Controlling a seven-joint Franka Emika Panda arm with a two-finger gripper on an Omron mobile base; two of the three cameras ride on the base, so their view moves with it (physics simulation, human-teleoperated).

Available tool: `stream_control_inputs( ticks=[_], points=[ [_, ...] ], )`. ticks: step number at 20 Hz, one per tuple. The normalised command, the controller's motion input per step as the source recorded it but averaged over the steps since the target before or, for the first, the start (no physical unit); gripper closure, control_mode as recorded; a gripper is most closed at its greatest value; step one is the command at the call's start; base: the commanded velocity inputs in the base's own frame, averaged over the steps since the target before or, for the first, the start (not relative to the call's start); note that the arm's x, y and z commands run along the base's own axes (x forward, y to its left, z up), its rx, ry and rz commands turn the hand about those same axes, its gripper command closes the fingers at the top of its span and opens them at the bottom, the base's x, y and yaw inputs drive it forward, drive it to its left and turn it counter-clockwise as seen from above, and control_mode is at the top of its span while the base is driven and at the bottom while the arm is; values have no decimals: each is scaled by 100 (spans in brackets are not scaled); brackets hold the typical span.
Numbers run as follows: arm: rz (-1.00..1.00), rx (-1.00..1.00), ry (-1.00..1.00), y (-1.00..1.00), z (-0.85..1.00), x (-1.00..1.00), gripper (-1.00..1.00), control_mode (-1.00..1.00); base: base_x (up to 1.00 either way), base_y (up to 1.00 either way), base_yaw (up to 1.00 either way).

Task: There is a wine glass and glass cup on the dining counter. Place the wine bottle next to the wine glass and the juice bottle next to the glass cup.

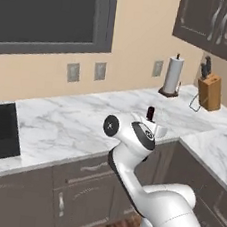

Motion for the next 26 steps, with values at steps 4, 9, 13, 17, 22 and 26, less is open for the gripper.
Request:
stream_control_inputs(
  ticks=[4, 9, 13, 17, 22, 26],
  points=[
    [0, 0, 0, 0, 0, 0, 100, 100, -8, 19, 93],
    [0, 0, 0, 0, 0, 0, 100, 100, -11, 2, 100],
    [0, 0, 0, 0, 0, 0, 100, 100, -9, 0, 100],
    [0, 0, 0, 0, 0, 0, 100, 100, -8, 0, 100],
    [0, 0, 0, 0, 0, 0, 100, 100, -6, 0, 100],
    [0, 0, 0, 0, 0, 0, 100, 100, -3, 0, 100]
  ],
)
